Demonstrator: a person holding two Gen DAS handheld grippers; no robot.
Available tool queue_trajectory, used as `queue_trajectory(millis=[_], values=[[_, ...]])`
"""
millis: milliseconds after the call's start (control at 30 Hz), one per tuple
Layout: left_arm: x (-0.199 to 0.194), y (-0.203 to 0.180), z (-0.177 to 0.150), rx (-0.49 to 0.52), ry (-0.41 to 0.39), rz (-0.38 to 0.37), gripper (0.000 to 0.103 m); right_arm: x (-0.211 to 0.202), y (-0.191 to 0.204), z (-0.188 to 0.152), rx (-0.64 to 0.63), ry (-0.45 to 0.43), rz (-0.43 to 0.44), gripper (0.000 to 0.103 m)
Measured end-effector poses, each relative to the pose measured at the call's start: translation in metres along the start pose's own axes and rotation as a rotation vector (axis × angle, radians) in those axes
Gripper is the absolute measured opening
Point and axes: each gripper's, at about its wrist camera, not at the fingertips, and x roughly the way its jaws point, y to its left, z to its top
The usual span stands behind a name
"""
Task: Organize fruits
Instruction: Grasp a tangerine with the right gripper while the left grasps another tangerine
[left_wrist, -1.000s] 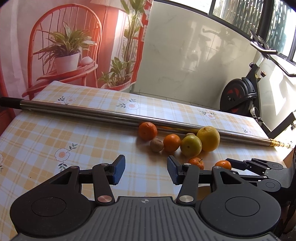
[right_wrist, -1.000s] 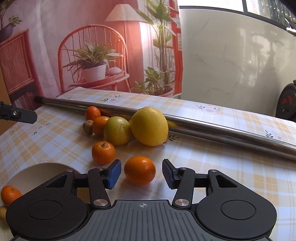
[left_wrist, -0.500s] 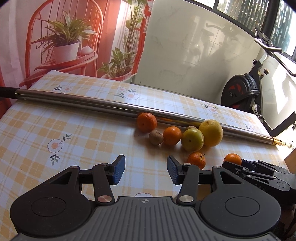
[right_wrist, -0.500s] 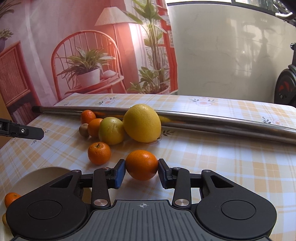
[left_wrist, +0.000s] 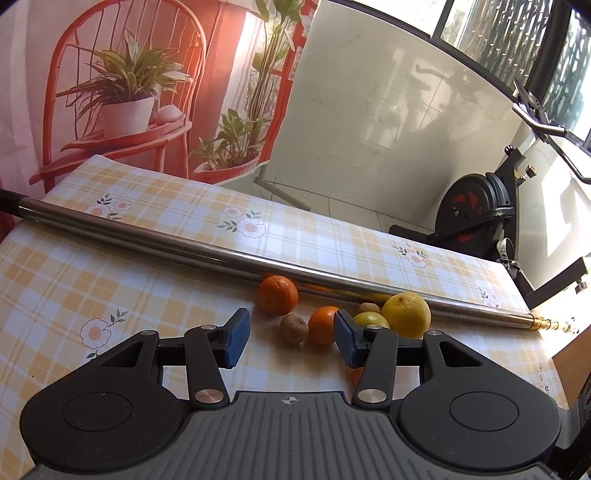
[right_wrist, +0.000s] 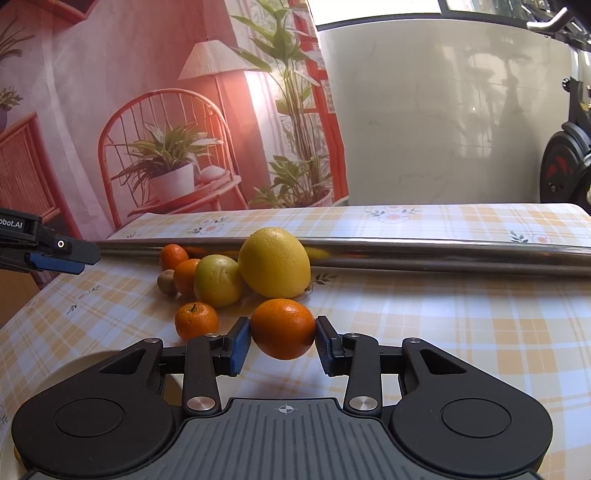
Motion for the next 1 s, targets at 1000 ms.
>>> queue_trajectory(millis=[1000], values=[[0.096, 0.017, 0.014, -0.072, 0.119, 0.018, 0.040, 0.002, -0.005, 0.001, 0.051, -0.002, 0.000, 0.035]])
